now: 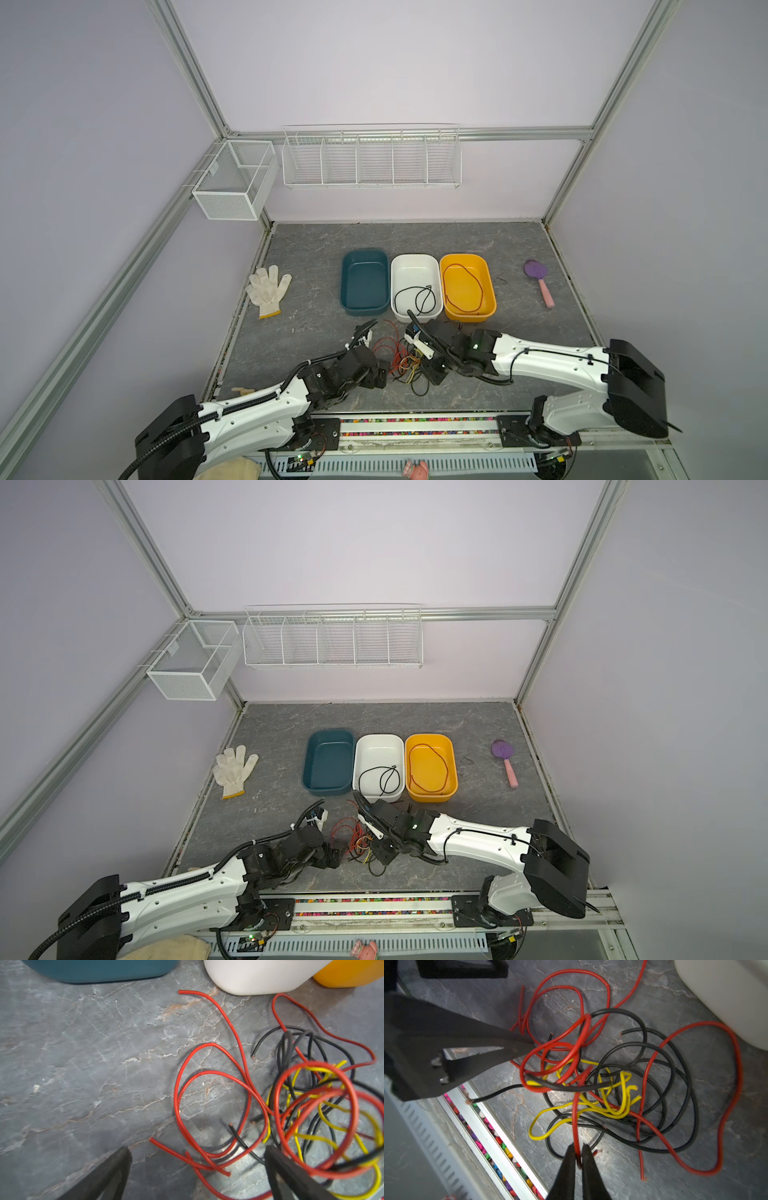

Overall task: Untangle the cables
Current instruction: 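Close the right gripper on a red wire in the pile, then lift the red wire up out of the pile with the right gripper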

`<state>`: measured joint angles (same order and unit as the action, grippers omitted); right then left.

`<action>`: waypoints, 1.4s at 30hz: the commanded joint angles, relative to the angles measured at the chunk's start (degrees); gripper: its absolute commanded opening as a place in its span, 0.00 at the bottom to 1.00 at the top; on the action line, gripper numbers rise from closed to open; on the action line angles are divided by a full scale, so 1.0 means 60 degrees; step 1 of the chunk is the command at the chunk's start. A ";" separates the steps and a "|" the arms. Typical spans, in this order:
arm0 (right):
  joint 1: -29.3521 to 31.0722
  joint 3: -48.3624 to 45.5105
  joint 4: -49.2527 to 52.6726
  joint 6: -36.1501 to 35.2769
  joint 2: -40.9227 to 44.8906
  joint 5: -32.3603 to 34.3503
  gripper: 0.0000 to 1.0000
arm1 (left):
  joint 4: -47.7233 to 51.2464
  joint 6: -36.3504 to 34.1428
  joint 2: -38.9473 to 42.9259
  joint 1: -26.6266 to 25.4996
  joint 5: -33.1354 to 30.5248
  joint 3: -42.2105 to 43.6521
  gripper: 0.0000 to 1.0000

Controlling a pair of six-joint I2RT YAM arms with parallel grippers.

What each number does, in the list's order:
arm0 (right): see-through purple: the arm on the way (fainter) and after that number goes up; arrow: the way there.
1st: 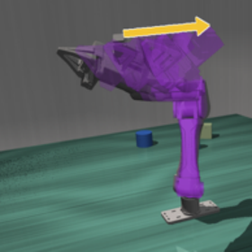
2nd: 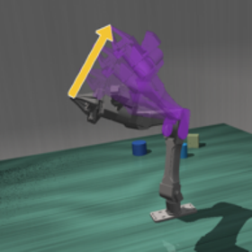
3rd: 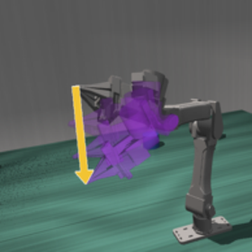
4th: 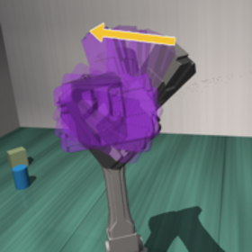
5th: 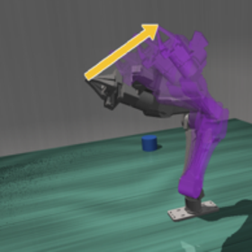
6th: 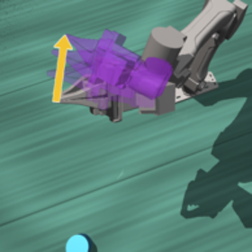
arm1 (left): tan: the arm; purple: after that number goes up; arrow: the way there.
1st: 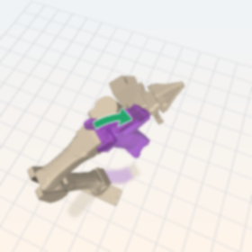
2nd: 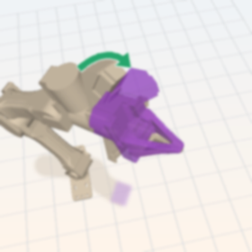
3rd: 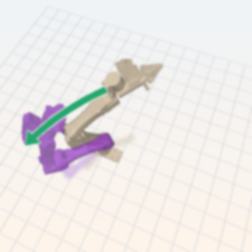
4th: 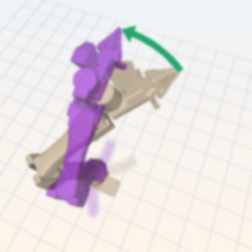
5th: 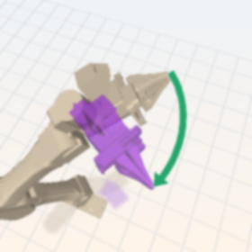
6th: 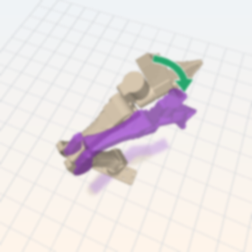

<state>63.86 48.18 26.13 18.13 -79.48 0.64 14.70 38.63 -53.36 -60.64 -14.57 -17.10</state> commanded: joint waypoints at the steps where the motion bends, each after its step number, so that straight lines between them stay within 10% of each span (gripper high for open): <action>1: 0.0055 0.0304 0.0399 -0.0102 0.0487 0.0203 0.09 | -0.0353 0.0129 -0.0149 -0.0073 -0.0077 -0.0181 1.00; 42: 0.0051 0.2065 0.1439 -0.0506 0.4889 0.0043 0.07 | -0.1140 0.0062 -0.1938 -0.0469 0.0155 -0.0711 1.00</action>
<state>63.86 59.13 33.69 16.43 -51.66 0.21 5.74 38.81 -66.08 -63.09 -13.47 -20.47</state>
